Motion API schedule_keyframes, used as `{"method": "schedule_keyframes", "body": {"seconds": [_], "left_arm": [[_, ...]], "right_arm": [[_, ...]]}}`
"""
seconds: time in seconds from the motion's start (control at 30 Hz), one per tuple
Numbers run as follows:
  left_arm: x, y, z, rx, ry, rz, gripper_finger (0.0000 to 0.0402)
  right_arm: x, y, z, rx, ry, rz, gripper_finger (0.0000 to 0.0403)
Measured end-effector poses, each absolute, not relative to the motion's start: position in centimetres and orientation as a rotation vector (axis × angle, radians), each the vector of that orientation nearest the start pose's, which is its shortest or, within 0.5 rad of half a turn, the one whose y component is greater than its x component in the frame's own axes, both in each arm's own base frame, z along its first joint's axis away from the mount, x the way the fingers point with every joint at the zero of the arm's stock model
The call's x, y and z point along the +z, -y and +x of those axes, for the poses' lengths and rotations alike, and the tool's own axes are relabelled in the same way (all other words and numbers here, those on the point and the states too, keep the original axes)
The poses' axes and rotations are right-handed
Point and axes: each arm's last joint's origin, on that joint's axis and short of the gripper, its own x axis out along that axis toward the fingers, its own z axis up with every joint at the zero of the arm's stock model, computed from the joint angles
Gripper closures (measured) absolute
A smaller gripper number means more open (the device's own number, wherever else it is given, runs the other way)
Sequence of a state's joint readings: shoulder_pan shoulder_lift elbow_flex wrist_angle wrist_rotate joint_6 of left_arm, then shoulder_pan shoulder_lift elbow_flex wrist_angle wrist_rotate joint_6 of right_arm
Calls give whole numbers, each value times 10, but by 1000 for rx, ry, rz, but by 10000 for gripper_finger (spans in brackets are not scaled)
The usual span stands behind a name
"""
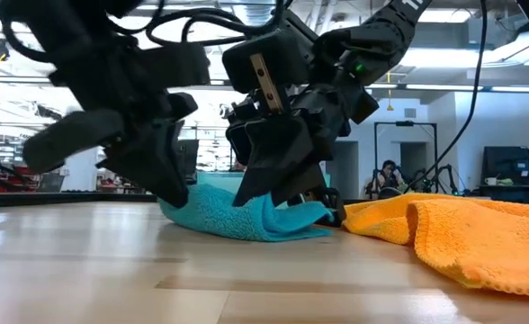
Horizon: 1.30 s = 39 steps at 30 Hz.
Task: Roll microfiber towels into tight, uniform cylinder then place into a basket
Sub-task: Roll the blue microfiber cloth
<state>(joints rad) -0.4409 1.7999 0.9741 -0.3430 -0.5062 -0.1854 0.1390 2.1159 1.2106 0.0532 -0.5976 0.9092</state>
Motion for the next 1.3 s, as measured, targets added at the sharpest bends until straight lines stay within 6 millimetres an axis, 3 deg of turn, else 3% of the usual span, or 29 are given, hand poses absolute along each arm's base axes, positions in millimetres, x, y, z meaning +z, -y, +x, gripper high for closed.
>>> {"method": "schedule_keyframes", "body": {"seconds": [0.3,0.57,0.87,1.1,1.3], "left_arm": [[135,116,306,108,-1059,335,381],[135,140,286,93,-1091,409,381],[169,161,263,144,-944,438,381],[166,171,284,-95,-846,463,381],[153,163,306,-198,-815,492,381]], "right_arm": [[104,-75,408,260,-1135,1002,378],[102,-81,403,298,-1176,944,380],[103,-111,394,426,-1223,866,382],[103,-124,391,464,-1222,831,380],[103,-123,391,473,-1216,820,381]]}}
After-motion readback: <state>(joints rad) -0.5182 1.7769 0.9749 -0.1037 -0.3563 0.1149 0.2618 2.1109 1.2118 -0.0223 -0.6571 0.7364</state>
